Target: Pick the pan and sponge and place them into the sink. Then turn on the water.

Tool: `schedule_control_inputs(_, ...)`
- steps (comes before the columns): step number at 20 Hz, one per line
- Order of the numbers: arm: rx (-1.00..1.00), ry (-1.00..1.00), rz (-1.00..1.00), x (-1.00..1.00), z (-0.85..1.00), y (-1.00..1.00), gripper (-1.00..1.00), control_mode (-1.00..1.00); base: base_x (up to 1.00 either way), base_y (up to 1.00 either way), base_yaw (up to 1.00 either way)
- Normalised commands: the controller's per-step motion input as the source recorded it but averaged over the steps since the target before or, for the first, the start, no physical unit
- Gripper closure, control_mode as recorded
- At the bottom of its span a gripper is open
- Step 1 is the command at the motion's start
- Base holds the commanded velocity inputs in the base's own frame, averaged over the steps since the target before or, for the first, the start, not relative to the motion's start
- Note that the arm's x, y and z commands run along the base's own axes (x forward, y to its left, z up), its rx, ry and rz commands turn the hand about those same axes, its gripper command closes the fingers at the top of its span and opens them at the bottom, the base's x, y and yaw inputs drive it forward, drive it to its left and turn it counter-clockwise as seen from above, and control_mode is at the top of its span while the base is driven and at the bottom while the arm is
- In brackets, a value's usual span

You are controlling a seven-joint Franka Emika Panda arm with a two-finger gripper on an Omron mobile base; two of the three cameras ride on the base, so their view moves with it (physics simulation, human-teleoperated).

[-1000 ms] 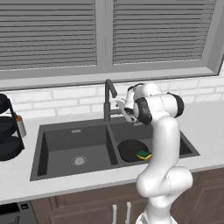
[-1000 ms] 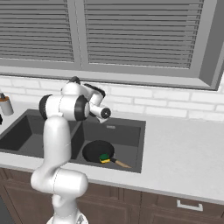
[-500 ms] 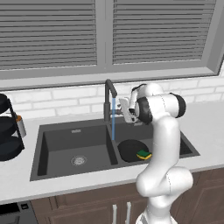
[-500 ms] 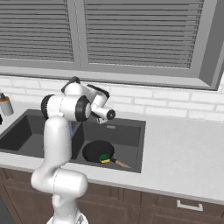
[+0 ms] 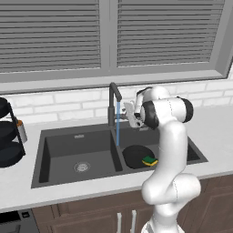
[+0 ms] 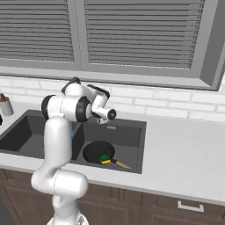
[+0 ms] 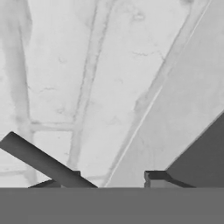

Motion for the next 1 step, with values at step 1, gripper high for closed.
schedule_control_inputs(1, 0.00, 0.00, 0.00, 0.00, 0.00, 0.00, 1.00, -1.00, 0.00, 0.00, 0.00)
